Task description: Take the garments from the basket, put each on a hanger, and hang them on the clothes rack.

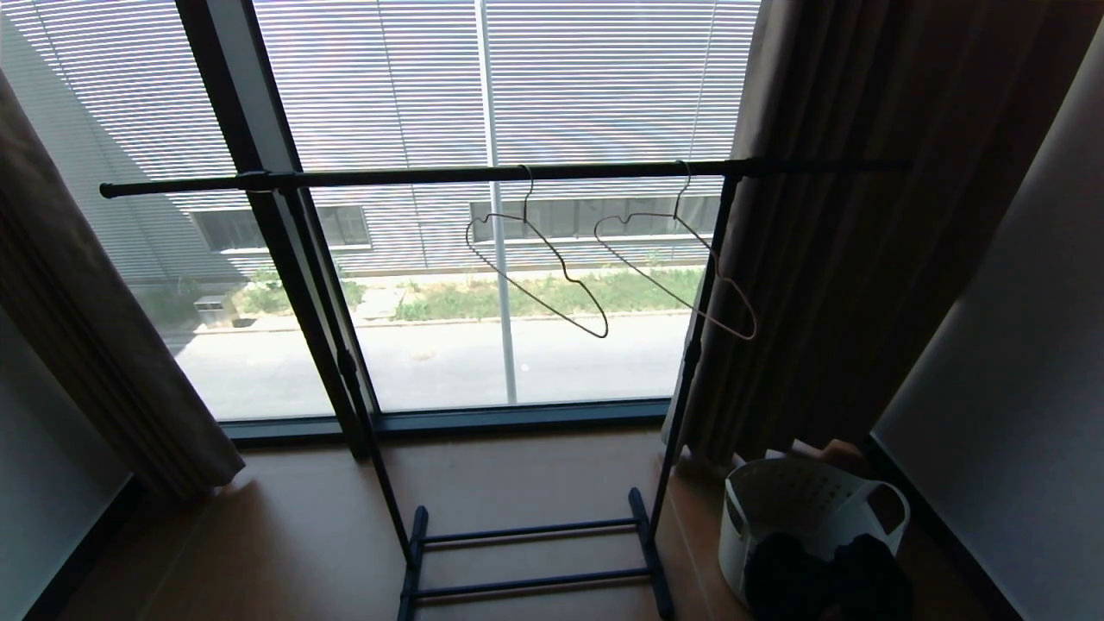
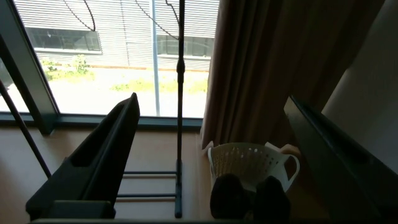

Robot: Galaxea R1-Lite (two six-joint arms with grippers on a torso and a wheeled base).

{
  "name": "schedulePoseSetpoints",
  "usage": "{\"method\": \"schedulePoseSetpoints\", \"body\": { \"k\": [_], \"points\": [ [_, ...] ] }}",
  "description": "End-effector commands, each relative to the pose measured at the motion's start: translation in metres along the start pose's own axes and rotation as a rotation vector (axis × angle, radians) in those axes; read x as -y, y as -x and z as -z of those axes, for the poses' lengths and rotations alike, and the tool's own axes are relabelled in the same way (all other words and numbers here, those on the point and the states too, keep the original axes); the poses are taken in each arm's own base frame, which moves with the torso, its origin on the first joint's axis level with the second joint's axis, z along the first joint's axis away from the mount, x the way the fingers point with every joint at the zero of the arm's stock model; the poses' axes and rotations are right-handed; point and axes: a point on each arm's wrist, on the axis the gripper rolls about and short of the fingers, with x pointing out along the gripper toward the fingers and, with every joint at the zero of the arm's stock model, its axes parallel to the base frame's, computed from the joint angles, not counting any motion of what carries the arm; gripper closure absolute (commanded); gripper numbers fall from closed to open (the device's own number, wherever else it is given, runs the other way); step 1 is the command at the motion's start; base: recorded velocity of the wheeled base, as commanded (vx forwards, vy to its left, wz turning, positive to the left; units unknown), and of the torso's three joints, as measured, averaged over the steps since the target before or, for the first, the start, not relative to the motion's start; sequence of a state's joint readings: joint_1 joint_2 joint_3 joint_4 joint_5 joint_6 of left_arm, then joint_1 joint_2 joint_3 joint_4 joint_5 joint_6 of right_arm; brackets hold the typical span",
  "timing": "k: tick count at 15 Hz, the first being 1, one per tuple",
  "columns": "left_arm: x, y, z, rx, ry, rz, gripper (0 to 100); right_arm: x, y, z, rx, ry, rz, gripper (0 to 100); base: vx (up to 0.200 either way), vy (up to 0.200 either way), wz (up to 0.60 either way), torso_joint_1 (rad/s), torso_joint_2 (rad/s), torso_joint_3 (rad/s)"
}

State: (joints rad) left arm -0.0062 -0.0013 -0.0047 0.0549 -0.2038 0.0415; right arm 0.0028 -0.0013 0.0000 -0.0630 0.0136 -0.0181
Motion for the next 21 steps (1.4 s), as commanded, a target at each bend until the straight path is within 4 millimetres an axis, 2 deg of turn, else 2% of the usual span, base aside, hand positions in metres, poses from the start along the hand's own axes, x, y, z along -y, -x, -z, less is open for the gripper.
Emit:
{"method": "schedulePoseSetpoints", "body": {
  "k": [1,10,21],
  "points": [
    [0.0000,-0.0001,-0.0001,0.000,0.000,0.000,0,0.0000,-0.0001,0.0000,-0.001,0.000,-0.001,0,0.000,0.000,0.00,-0.061,0.15,0.095],
    [-0.0001,-0.0001,0.0000,-0.002,-0.001,-0.003,0,0.0000,-0.0001,0.0000,-0.001,-0.001,-0.001,0,0.000,0.000,0.00,-0.155,0.39,0.224],
    [0.0000,0.0000,-0.0004,0.000,-0.001,0.000,0,0.0000,-0.0001,0.0000,-0.001,-0.001,-0.001,0,0.000,0.000,0.00,-0.187,0.54,0.345]
  ]
}}
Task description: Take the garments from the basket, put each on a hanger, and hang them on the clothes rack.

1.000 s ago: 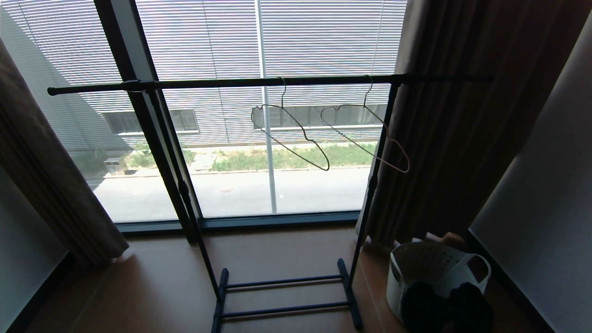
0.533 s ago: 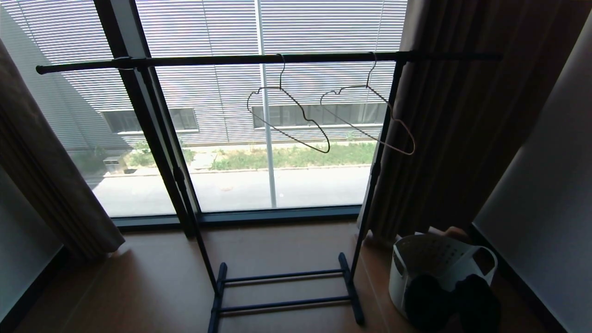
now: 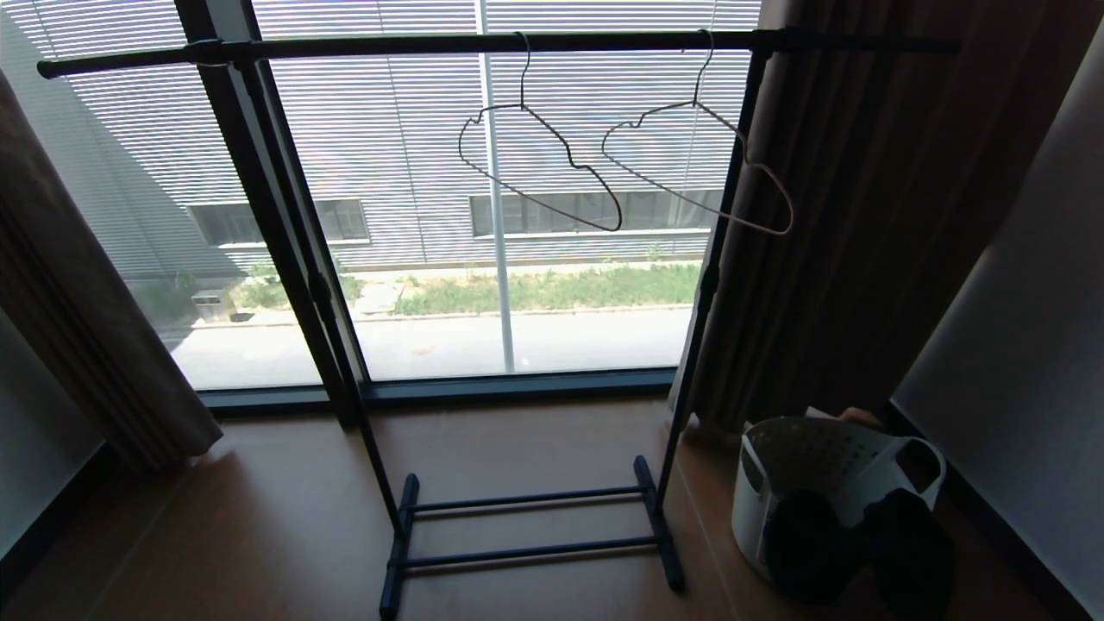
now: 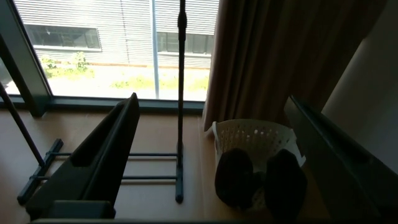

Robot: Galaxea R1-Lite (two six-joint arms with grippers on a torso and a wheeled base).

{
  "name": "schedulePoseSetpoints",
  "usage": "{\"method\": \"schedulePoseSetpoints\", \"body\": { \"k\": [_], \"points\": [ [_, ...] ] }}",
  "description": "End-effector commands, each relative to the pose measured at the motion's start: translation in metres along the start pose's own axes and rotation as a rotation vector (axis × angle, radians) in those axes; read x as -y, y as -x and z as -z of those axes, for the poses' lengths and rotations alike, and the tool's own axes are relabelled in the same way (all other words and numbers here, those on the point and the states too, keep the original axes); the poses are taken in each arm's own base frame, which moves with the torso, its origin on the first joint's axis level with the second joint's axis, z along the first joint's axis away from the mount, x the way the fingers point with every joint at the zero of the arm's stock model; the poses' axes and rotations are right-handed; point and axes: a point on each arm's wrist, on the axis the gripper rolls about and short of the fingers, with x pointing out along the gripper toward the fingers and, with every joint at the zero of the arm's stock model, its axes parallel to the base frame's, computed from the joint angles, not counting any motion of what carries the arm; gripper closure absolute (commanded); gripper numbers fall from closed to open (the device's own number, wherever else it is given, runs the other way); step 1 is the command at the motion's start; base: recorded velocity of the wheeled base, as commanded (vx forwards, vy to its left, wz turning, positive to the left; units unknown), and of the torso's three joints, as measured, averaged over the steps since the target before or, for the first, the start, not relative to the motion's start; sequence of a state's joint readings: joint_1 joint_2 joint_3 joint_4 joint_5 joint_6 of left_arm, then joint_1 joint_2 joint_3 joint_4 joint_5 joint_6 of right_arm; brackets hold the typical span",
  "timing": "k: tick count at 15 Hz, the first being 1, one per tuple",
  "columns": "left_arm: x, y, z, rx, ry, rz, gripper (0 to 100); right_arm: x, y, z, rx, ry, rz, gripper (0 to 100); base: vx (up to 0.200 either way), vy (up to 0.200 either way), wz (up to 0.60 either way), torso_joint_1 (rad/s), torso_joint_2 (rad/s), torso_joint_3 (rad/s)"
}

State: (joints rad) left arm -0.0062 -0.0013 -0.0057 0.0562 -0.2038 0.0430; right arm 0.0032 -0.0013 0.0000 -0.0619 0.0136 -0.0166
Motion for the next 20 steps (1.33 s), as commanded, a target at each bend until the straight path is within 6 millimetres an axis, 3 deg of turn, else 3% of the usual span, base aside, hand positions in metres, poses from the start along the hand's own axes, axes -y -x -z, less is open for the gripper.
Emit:
{"method": "schedulePoseSetpoints", "body": {
  "k": [1,7,13,17,20],
  "points": [
    [0.0000,-0.0001,-0.0002,0.000,0.002,0.000,0,0.0000,-0.0001,-0.0001,0.000,0.000,0.000,0,0.000,0.000,0.00,-0.110,0.35,0.251],
    [0.0000,-0.0001,-0.0002,0.000,0.000,0.000,0,0.0000,-0.0001,-0.0001,0.000,0.000,-0.002,0,0.000,0.000,0.00,-0.019,0.07,0.043],
    [0.0000,-0.0001,-0.0002,0.000,0.000,0.000,0,0.0000,-0.0001,-0.0001,0.000,0.000,0.000,0,0.000,0.000,-0.60,0.001,0.00,0.003],
    [0.0000,-0.0001,-0.0002,0.000,0.000,0.000,0,0.0000,-0.0001,-0.0001,0.000,0.000,0.000,0,0.000,0.000,0.00,0.000,0.00,0.000],
    [0.0000,-0.0001,-0.0002,0.000,0.000,0.000,0,0.0000,-0.0001,-0.0001,0.000,0.000,0.000,0,0.000,-0.200,0.00,-0.001,0.01,0.004]
  ]
}}
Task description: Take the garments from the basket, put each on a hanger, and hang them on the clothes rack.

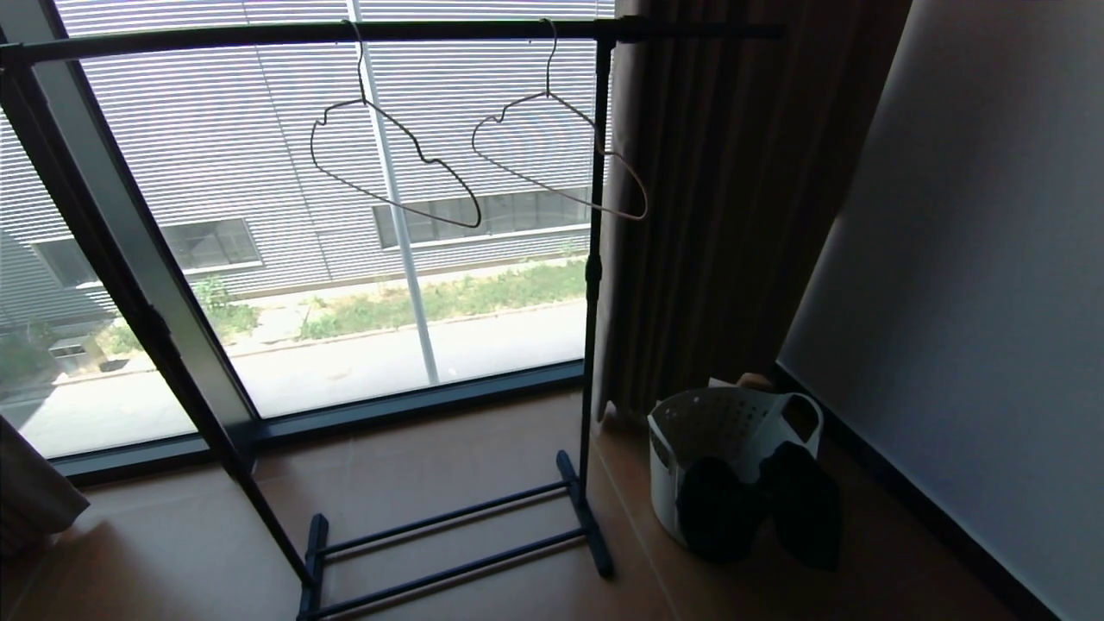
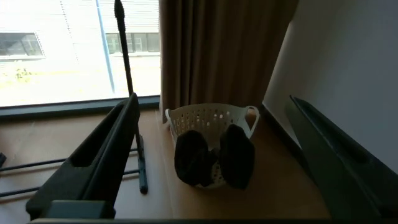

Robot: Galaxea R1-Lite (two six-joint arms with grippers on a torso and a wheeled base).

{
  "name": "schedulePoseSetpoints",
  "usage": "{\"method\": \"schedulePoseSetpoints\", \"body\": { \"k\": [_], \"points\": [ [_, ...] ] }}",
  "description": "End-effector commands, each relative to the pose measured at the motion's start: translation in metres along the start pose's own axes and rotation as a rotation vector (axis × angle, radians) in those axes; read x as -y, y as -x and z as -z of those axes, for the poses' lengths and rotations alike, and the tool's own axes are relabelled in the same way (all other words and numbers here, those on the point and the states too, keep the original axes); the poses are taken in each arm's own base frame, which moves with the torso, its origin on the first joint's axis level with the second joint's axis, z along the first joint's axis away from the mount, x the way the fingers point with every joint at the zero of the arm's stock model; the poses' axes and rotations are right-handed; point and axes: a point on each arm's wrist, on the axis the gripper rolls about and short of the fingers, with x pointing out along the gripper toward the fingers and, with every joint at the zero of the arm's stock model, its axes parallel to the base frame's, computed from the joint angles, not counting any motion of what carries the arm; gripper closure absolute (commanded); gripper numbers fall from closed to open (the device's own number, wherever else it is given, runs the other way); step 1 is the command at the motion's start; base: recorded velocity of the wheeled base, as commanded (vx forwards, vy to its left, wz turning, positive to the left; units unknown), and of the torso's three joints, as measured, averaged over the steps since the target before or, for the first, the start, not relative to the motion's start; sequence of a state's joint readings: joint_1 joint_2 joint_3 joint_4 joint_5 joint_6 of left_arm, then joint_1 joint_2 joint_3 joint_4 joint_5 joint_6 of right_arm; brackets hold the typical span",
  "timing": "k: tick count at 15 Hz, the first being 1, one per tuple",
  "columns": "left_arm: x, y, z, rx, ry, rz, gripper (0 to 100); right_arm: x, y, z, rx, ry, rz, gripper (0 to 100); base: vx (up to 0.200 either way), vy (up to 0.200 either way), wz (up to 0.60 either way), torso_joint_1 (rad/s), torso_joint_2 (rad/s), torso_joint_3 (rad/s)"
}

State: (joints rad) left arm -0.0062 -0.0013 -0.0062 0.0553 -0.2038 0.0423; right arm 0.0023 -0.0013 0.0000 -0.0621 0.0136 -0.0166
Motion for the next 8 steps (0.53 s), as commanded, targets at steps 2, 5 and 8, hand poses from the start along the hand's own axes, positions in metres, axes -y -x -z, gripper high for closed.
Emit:
{"method": "schedulePoseSetpoints", "body": {
  "k": [2,5,8],
  "points": [
    [0.0000,-0.0001,0.0000,-0.001,0.000,0.000,0,0.0001,-0.0001,-0.0001,0.000,0.000,-0.002,0,0.000,-0.200,0.00,0.017,0.01,0.002],
    [0.0000,-0.0001,0.0000,-0.001,0.000,0.000,0,0.0000,-0.0001,-0.0001,0.000,0.000,-0.001,0,0.000,-0.200,0.00,0.002,0.00,0.007],
    [0.0000,-0.0001,0.0000,-0.001,0.001,0.000,0,0.0000,-0.0001,-0.0001,0.000,0.000,-0.001,0,0.067,-0.200,0.00,-0.001,0.00,0.002]
  ]
}}
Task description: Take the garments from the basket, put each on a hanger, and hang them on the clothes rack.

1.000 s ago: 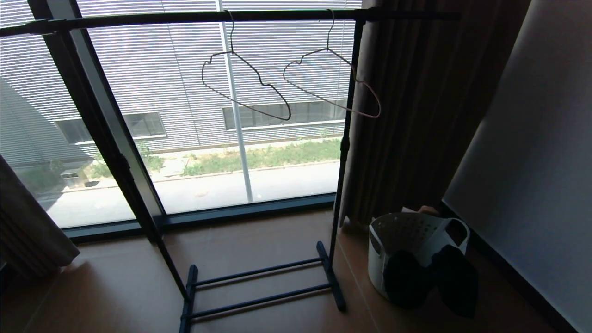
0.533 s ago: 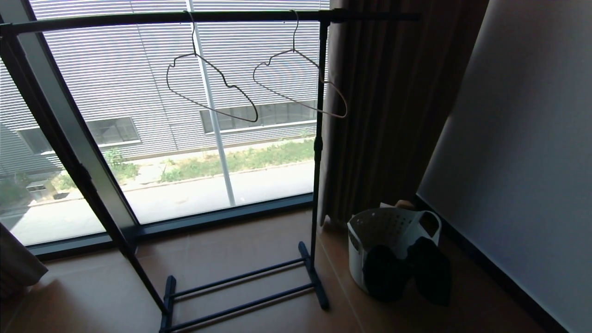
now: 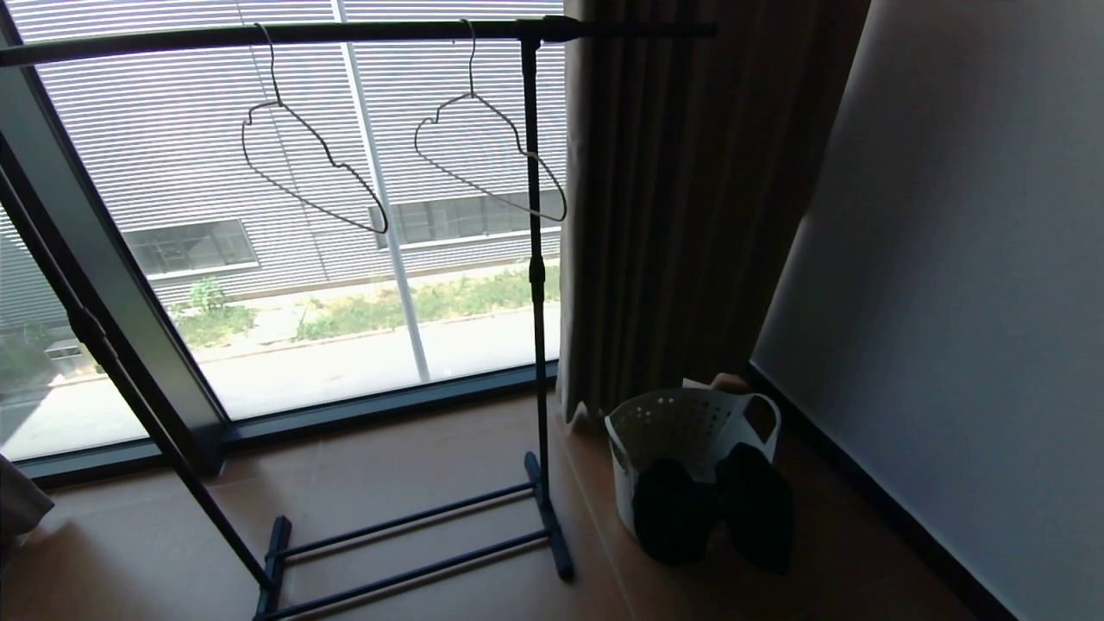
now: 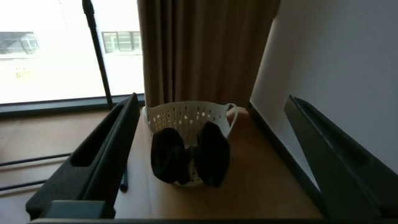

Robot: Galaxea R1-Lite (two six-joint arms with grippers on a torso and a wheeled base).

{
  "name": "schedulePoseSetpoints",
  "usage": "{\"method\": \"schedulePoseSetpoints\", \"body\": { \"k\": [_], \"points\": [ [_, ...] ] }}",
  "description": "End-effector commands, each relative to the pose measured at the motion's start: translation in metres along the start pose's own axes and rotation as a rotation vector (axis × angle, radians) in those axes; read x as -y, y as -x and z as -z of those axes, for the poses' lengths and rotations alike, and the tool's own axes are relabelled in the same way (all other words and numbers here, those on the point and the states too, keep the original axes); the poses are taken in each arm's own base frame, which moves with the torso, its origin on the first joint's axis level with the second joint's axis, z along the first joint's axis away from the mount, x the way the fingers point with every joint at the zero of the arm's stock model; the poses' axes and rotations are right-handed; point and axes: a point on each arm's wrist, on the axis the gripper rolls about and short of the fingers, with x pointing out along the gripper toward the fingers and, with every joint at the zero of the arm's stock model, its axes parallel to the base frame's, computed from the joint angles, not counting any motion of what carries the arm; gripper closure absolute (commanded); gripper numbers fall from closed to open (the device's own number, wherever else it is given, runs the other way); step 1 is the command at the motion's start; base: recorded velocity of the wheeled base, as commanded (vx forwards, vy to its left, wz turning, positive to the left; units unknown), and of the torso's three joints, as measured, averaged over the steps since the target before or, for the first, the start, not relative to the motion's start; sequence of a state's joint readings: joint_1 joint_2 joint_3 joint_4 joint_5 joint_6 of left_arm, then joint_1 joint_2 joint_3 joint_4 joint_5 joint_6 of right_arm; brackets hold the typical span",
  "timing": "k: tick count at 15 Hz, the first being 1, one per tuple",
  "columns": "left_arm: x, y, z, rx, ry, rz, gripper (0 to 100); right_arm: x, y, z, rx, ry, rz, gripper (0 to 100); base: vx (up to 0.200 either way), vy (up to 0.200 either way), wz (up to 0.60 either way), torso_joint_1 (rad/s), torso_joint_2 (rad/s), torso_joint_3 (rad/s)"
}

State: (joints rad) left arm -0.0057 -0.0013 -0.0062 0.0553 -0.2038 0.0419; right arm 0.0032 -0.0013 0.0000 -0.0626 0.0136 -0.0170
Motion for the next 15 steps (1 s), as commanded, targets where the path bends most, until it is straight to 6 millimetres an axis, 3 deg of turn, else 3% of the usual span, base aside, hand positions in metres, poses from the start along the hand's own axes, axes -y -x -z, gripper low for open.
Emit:
{"method": "schedulePoseSetpoints", "body": {
  "k": [1,8,10,15],
  "points": [
    [0.0000,-0.0001,0.0000,-0.001,-0.001,0.001,0,0.0000,-0.0001,-0.0001,-0.001,0.000,0.000,0,0.200,-0.200,0.00,0.002,0.00,0.002],
    [0.0000,-0.0001,0.0000,-0.001,-0.001,0.001,0,0.0000,-0.0001,-0.0001,-0.001,0.000,0.000,0,0.200,-0.029,0.00,0.002,0.00,0.004],
    [0.0000,-0.0001,0.0000,-0.001,-0.001,0.001,0,0.0000,-0.0001,-0.0001,-0.001,0.000,0.000,0,0.200,-0.200,0.00,0.002,0.00,0.000],
    [-0.0001,-0.0002,0.0004,-0.003,-0.001,-0.004,0,0.0000,-0.0001,-0.0001,-0.001,0.000,0.000,0,0.000,0.000,0.00,-0.010,0.02,0.017]
  ]
}}
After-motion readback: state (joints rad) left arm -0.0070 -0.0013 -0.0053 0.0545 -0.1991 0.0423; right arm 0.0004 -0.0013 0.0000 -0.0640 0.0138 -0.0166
